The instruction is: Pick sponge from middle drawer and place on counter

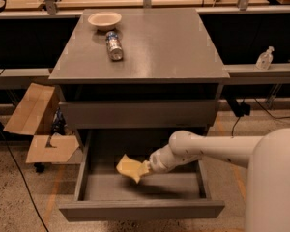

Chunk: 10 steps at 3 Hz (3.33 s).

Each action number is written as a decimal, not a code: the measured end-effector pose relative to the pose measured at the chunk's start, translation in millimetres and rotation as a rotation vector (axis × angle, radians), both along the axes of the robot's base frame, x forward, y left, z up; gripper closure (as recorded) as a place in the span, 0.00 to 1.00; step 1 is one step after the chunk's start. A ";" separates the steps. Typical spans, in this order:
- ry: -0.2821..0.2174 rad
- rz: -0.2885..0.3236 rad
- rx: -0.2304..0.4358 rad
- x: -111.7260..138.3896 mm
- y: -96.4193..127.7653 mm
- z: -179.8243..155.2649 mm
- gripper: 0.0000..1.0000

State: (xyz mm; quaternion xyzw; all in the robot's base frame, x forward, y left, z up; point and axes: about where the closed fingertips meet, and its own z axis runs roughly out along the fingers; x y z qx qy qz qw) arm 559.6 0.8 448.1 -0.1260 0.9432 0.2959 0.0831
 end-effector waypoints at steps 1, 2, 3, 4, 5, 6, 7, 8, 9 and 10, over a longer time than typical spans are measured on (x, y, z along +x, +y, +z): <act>-0.020 0.053 0.012 -3.4 -10.7 35.2 1.00; 0.004 0.120 -0.006 -15.0 -34.7 62.8 1.00; 0.053 0.194 -0.021 -33.0 -64.7 95.5 1.00; 0.062 0.248 -0.023 -34.9 -97.6 138.4 1.00; 0.029 0.276 -0.075 -24.4 -134.7 193.5 1.00; -0.054 0.264 -0.169 5.3 -172.4 271.0 1.00; -0.051 0.266 -0.168 4.2 -171.4 268.7 1.00; -0.048 0.264 -0.142 4.9 -175.1 268.2 1.00; -0.077 0.267 -0.116 2.5 -201.1 297.0 1.00; -0.130 0.249 -0.117 2.3 -220.6 328.3 1.00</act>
Offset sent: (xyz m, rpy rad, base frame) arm -0.0482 -0.0741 0.1001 -0.0427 0.0961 0.2464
